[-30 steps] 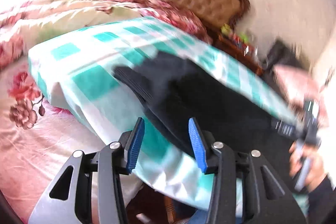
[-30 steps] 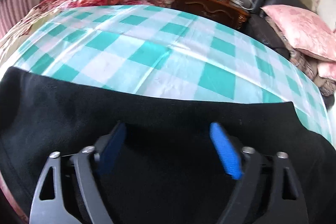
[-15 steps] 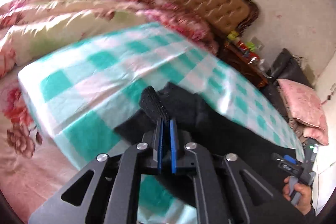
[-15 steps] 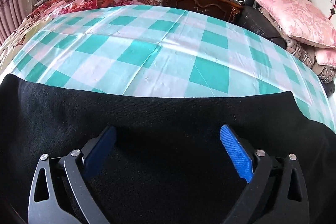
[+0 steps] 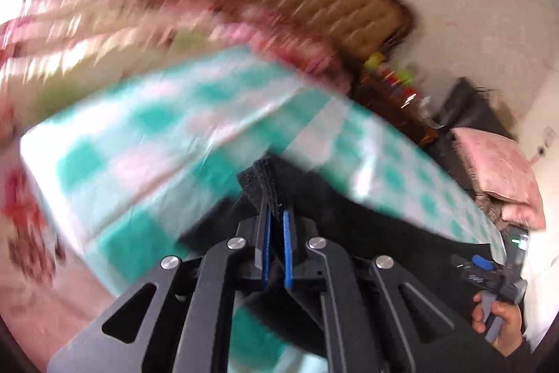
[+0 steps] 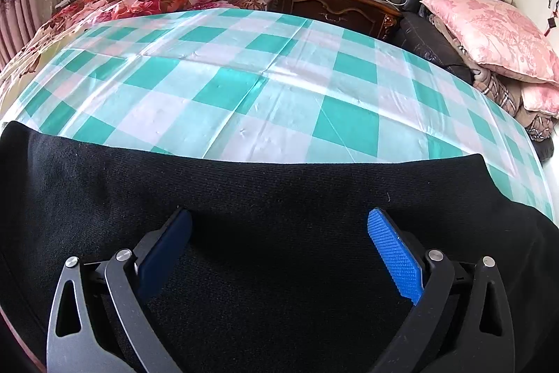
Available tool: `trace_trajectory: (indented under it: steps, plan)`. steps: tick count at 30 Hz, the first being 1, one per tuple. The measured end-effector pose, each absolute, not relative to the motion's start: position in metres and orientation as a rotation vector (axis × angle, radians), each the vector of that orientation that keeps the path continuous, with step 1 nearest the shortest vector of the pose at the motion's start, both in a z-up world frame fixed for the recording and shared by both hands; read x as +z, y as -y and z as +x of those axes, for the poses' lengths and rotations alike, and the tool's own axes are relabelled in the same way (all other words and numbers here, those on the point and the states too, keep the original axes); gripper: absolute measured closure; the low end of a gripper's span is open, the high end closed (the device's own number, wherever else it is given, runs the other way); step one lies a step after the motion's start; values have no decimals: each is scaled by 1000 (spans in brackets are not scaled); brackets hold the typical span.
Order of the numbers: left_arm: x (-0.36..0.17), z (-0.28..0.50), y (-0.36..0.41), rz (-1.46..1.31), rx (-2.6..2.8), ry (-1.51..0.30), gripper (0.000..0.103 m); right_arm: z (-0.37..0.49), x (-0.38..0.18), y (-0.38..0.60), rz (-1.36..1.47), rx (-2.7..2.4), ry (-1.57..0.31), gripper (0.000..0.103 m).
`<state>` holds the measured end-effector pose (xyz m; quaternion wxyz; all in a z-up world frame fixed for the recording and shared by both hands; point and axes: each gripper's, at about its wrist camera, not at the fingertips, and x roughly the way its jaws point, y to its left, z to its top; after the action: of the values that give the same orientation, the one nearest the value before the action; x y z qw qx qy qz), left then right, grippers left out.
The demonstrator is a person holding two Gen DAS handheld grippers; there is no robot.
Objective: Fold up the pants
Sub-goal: 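Pinch the folded pants edge with the left gripper and release it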
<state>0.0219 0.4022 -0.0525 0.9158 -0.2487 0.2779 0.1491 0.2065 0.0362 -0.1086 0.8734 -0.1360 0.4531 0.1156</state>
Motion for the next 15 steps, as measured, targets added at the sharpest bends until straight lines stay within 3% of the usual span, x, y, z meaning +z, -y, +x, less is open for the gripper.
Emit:
trace_trajectory:
  steps: [3, 5, 6, 7, 9, 15]
  plan:
    - [-60, 26, -412, -533, 349, -613, 98, 207, -109, -36, -282, 242, -948, 6]
    - [-92, 28, -430, -627, 367, -703, 98, 207, -109, -34, -274, 245, -949, 6]
    - [-103, 28, -433, -647, 372, -727, 95, 207, -109, -34, -268, 248, -952, 6]
    - [-112, 25, -436, -651, 389, -735, 82, 208, -109, -34, -263, 250, -955, 5]
    - [-110, 15, -437, -661, 426, -698, 74, 209, -109, -33, -258, 253, -958, 5]
    - [-64, 13, -401, -463, 410, -590, 71, 209, -109, -34, -267, 248, -955, 5]
